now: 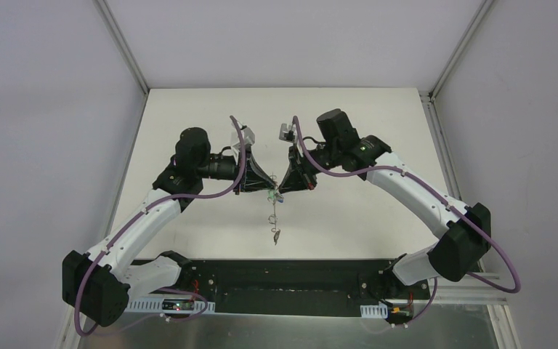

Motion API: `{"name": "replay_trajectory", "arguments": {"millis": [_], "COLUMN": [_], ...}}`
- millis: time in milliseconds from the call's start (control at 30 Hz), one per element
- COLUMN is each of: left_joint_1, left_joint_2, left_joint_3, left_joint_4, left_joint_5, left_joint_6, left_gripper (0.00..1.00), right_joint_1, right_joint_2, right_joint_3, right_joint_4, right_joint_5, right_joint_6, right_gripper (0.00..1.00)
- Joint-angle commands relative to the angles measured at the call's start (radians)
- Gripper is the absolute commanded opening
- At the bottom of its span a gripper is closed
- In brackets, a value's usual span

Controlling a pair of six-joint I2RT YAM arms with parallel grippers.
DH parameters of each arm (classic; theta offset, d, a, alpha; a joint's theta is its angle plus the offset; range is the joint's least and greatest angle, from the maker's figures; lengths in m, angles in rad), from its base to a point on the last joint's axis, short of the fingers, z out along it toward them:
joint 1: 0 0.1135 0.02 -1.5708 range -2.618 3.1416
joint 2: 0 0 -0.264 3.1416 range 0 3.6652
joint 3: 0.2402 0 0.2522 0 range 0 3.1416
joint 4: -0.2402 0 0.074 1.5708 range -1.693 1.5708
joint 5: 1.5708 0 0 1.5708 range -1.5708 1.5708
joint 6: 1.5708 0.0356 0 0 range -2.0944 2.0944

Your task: Put the keys on the keyring

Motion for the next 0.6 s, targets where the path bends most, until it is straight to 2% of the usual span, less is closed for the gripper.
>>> {"name": "replay_trajectory", "arguments": {"millis": [0,433,567], "left_joint_1": [0.005,0.005,0.007], "left_joint_2": [-0.023,-0.007,-0.012], "left_joint_3": [0.009,-0.051,-0.055], "left_joint_4": [0.122,0.388,0.383], "left_joint_5": [0.063,0.066,0.065], "left_joint_6": [-0.056,-0.246,-0.244], "left_gripper": [0.00,0.00,0.00], "right_joint_1": [-0.003,0.006,0.008], "right_joint_2": [-0.018,0.010,0.009], "right_joint_3": [-0.005,0.003,0.012], "right_joint_4": [0.037,0.078,0.065], "right_joint_5": [-0.045,-0.081,-0.084], "right_joint_6": [0.009,0.065,0.055], "right_gripper": [0.00,0.00,0.09]}}
